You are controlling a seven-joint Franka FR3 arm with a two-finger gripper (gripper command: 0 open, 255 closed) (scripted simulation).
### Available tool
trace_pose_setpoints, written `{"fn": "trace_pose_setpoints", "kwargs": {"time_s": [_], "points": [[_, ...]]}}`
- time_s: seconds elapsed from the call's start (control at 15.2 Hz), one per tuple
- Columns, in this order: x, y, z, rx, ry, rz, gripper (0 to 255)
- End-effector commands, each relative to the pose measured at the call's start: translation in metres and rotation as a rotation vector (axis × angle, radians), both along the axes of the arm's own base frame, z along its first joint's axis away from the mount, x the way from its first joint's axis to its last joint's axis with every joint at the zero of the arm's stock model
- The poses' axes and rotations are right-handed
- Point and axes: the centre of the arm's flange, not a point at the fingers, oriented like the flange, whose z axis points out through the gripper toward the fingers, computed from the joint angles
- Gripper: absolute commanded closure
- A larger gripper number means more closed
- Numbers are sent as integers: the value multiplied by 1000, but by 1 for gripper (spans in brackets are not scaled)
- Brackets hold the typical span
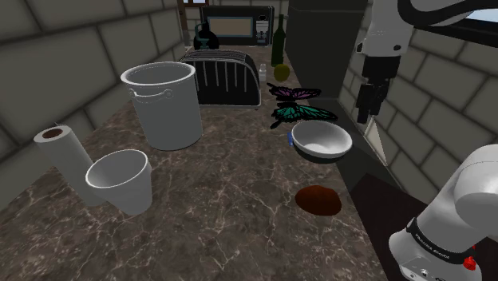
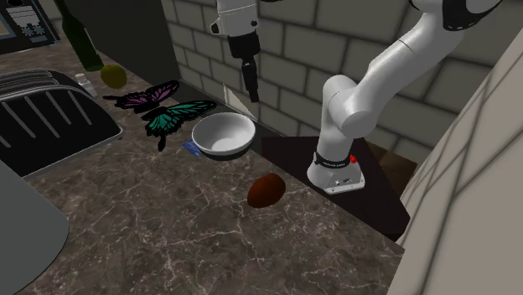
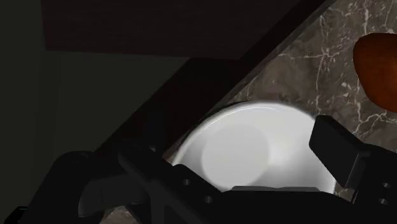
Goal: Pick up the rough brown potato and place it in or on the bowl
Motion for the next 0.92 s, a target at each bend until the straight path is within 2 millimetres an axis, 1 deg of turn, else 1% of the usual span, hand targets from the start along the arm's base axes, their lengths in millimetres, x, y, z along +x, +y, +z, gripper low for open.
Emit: {"fn": "trace_pose_setpoints", "kwargs": {"time_s": [0.0,0.2,0.4,0.59,0.86], "points": [[0,0,0,0,0,0,0],[-2,50,-5,-54,-44,116,0],[-10,99,-13,-107,-87,231,0],[-22,146,-24,-161,-131,347,0],[-47,206,-43,-232,-189,501,0]]}}
